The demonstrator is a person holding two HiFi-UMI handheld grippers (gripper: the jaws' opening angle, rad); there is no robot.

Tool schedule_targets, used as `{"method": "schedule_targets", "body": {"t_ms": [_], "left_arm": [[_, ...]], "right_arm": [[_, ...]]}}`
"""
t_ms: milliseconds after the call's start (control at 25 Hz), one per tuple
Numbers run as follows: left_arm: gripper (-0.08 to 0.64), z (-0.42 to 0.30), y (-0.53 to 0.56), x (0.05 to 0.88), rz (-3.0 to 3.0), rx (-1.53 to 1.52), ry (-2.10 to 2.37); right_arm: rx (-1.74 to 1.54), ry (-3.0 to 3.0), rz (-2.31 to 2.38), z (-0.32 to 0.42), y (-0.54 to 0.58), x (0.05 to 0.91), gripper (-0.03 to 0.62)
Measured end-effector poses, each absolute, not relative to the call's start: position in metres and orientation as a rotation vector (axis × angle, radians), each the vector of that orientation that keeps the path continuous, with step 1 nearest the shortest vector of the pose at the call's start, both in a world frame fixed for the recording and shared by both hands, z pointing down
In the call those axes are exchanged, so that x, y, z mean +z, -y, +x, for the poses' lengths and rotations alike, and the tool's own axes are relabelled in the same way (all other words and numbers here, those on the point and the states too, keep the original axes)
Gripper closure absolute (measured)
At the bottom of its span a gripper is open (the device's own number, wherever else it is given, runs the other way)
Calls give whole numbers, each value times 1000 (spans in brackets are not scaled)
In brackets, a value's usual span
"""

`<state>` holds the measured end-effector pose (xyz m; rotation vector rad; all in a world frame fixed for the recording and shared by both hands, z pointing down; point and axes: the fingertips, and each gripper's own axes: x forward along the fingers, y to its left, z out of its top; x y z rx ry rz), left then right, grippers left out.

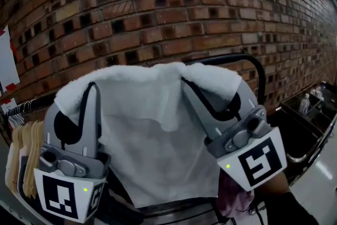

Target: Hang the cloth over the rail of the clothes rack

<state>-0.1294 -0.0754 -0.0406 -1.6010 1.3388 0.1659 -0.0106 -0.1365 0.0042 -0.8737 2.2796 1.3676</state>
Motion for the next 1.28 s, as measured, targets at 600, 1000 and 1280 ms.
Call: {"method": "schedule_targets", "body": {"t_ms": [600, 1000, 1280], "left_arm": [[538, -231, 350, -17, -1737, -1251, -1322], [385, -247, 341, 64, -2557, -1426, -1151], [305, -260, 331, 60, -2644, -1350, -1174]], "right_arm": [[2110, -3262, -727, -136, 370, 1, 571], [1404, -3773, -228, -138, 382, 57, 420], [1122, -3808, -178, -117, 383, 40, 396]]}}
